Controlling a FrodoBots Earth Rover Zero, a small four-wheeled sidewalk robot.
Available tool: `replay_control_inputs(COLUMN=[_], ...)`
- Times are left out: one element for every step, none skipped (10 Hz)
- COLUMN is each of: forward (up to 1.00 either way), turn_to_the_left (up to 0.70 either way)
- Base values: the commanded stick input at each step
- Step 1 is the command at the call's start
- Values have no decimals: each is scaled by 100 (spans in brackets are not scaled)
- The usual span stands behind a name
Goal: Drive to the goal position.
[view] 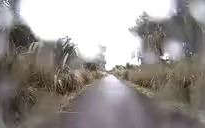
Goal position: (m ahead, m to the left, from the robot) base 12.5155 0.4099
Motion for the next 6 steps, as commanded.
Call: replay_control_inputs(forward=[85,85,85,85,85,85], turn_to_the_left=[0,0,0,0,0,0])
